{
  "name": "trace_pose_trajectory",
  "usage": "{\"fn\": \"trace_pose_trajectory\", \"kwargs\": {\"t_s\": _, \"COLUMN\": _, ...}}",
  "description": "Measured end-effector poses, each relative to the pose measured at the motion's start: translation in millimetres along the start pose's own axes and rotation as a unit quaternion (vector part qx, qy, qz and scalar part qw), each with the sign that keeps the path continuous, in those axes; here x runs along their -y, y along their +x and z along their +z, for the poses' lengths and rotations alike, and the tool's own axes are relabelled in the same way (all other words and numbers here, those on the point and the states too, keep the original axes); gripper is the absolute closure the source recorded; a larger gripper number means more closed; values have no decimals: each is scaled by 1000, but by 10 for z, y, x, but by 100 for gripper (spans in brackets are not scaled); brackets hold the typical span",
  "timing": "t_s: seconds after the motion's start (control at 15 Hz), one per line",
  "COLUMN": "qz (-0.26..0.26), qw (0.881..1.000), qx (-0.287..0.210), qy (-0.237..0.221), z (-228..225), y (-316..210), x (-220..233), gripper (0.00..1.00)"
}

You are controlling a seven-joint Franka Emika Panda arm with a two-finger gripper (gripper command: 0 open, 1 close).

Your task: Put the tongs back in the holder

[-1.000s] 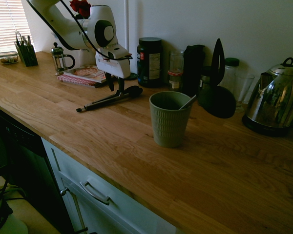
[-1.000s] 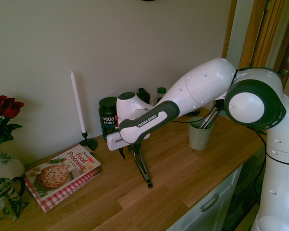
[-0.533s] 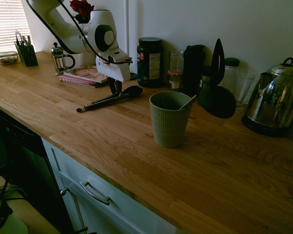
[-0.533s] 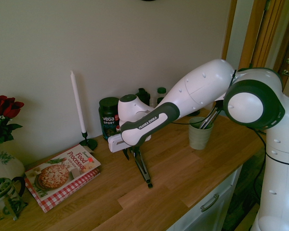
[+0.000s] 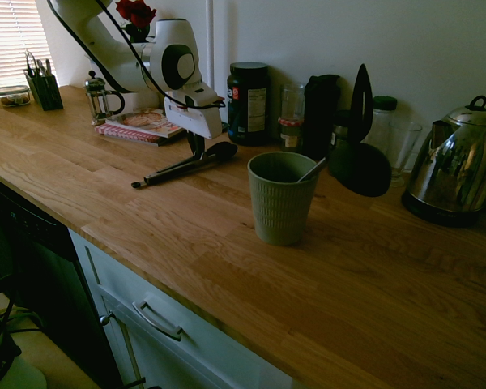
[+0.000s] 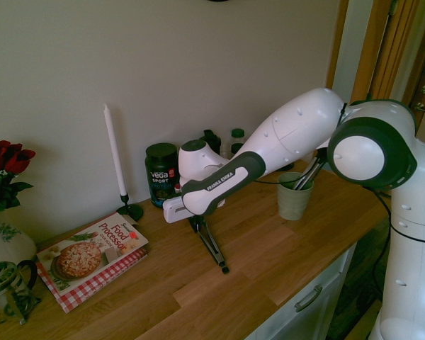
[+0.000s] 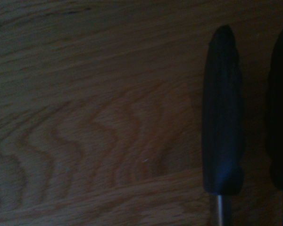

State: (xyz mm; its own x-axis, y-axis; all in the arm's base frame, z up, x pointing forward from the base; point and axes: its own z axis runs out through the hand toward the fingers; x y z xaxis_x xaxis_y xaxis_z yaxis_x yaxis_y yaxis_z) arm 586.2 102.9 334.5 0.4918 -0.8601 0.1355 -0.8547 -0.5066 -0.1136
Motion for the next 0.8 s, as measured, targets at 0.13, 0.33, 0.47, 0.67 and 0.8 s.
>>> {"fn": "trace_pose_trajectory", "kwargs": {"t_s": 0.13, "qz": 3, "qw": 1000, "qx": 1, "qy": 4, "z": -37, "y": 71, "x": -21, "gripper": 100}}
{"fn": "trace_pose_trajectory", "kwargs": {"t_s": 0.33, "qz": 5, "qw": 999, "qx": -18, "qy": 29, "z": -502, "y": 216, "x": -56, "gripper": 100}}
{"fn": "trace_pose_trajectory", "kwargs": {"t_s": 0.47, "qz": 3, "qw": 998, "qx": -46, "qy": 45, "z": -1150, "y": 297, "x": -168, "gripper": 100}}
{"fn": "trace_pose_trajectory", "kwargs": {"t_s": 0.67, "qz": 12, "qw": 995, "qx": -68, "qy": 70, "z": -2008, "y": 306, "x": -425, "gripper": 100}}
{"fn": "trace_pose_trajectory", "kwargs": {"t_s": 0.8, "qz": 14, "qw": 994, "qx": -77, "qy": 82, "z": -2357, "y": 266, "x": -553, "gripper": 100}}
